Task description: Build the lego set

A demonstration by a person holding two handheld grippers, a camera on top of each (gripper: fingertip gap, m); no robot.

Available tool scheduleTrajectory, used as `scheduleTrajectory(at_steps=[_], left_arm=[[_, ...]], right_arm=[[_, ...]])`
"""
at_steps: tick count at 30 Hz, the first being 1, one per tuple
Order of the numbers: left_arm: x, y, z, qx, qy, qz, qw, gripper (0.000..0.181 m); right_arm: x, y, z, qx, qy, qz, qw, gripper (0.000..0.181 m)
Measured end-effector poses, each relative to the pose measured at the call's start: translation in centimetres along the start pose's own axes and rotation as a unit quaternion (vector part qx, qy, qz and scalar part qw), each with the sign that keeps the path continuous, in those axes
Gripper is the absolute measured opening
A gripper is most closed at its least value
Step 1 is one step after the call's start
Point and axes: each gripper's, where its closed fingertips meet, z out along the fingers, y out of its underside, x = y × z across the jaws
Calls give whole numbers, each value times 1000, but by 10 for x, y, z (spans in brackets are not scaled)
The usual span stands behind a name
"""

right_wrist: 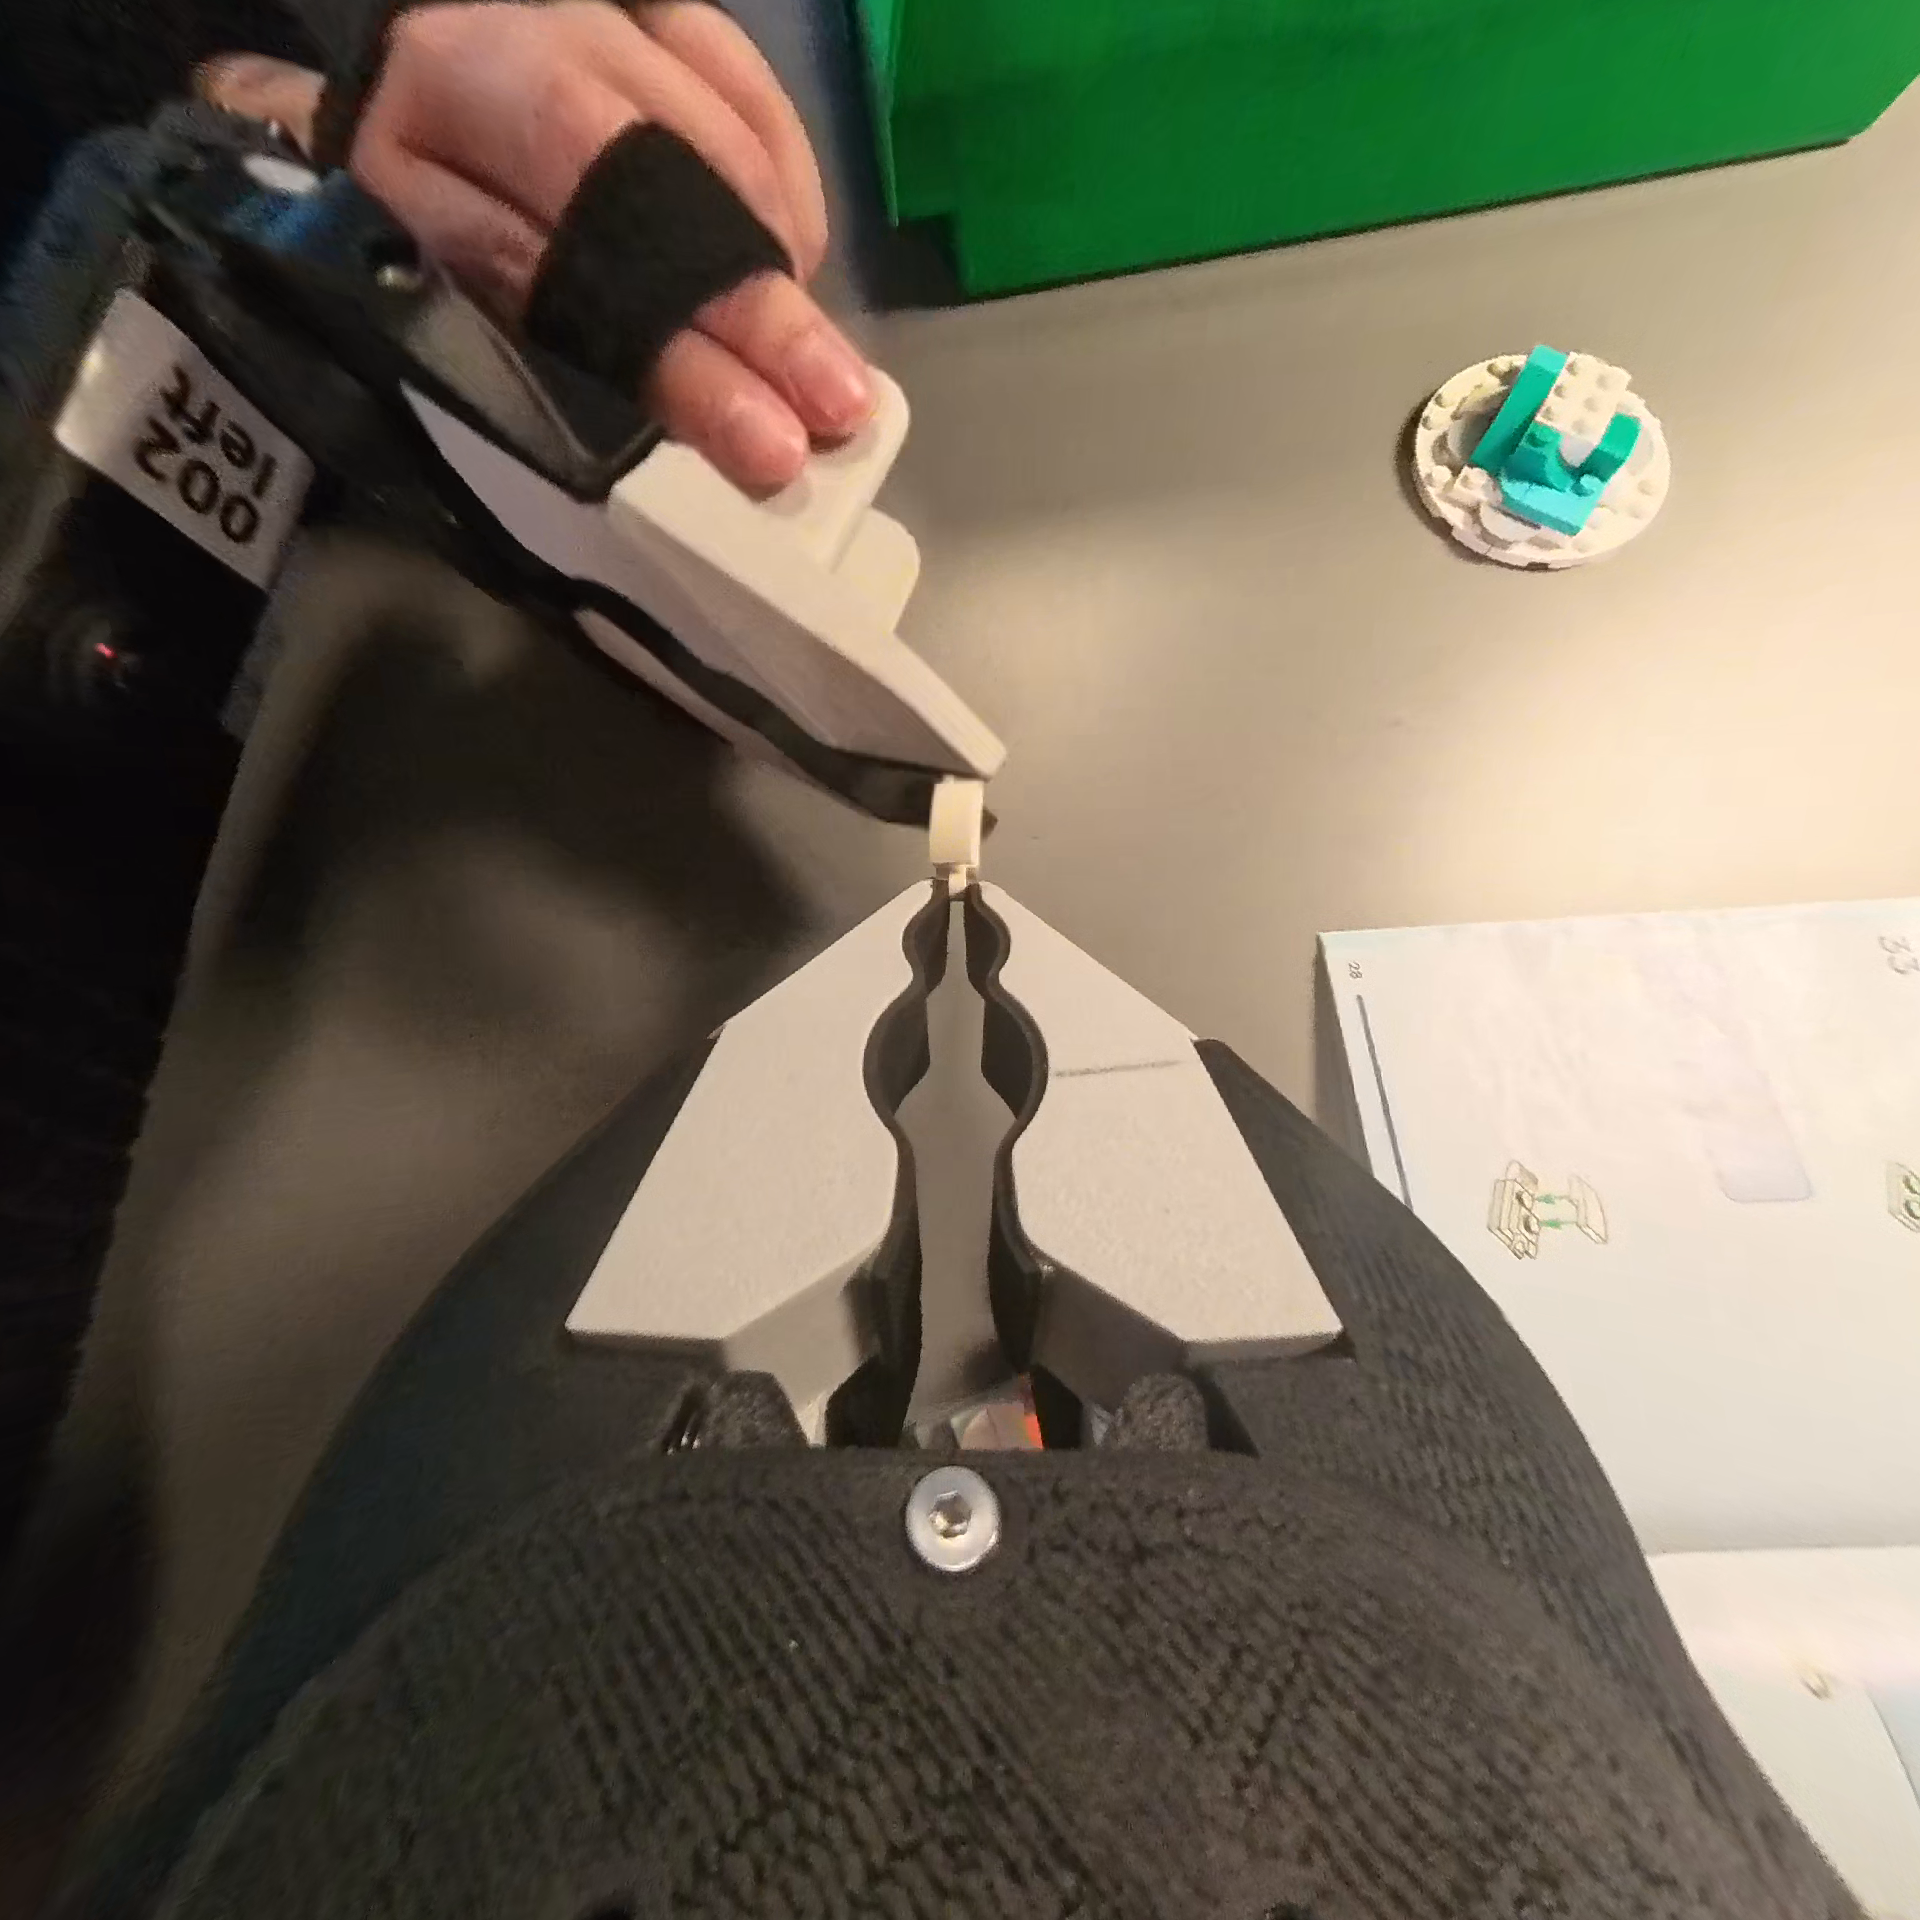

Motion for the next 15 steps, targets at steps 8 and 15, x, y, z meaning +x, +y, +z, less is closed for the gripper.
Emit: scheduleTrajectory(at_steps=[8, 15], left_arm=[[10, -2, 0, 2, 17, 3, 1000, 31], [12, 3, 3, -15, 22, 8, 1000, 13]], right_arm=[[-3, -2, 2, -1, -9, 2, 1000, 0], [-6, -2, 4, -2, -15, 5, 1000, 0]])
